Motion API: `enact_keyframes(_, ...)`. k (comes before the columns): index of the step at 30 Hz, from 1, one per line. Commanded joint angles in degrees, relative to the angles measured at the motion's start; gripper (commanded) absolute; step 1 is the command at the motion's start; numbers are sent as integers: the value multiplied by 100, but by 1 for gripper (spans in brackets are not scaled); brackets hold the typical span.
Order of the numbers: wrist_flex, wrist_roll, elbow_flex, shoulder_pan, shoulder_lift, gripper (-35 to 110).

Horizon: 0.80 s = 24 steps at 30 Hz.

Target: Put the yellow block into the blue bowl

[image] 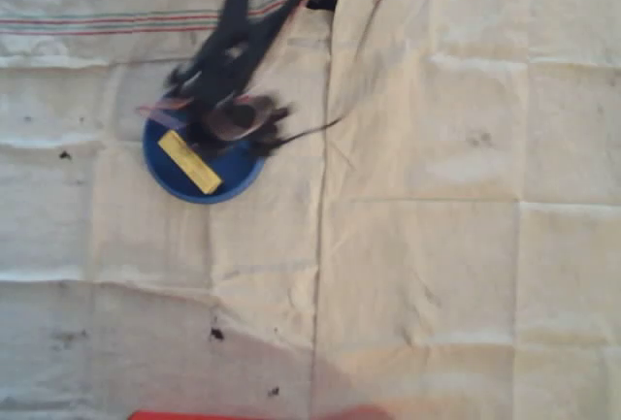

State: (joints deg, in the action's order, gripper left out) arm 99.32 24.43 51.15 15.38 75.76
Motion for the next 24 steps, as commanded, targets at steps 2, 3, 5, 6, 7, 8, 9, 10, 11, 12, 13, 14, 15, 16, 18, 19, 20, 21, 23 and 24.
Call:
enact_keyframes(2,457,-299,-114,-457,1626,0)
enact_keyframes(3,545,-396,-105,-545,1784,0)
enact_keyframes(5,580,-624,-97,-738,2083,0)
enact_keyframes(6,580,-747,-97,-844,2224,0)
enact_keyframes(7,571,-870,-70,-940,2364,0)
enact_keyframes(8,571,-984,-26,-1046,2505,0)
enact_keyframes(9,571,-1116,35,-1169,2663,0)
enact_keyframes(10,571,-1248,123,-1310,2839,0)
enact_keyframes(11,571,-1371,237,-1468,3050,0)
enact_keyframes(12,571,-1485,378,-1626,3270,0)
enact_keyframes(13,571,-1608,545,-1793,3524,0)
enact_keyframes(14,571,-1723,756,-1969,3788,0)
enact_keyframes(15,571,-1828,993,-2162,4069,0)
enact_keyframes(16,571,-1907,1292,-2347,4359,0)
enact_keyframes(18,545,-2057,1969,-2733,4904,0)
enact_keyframes(19,483,-2118,2338,-2883,5177,0)
enact_keyframes(20,352,-2171,2698,-3015,5432,0)
enact_keyframes(21,167,-2206,3076,-3111,5687,0)
enact_keyframes(23,-308,-2232,3832,-3217,6187,0)
enact_keyframes(24,-545,-2232,4201,-3226,6416,0)
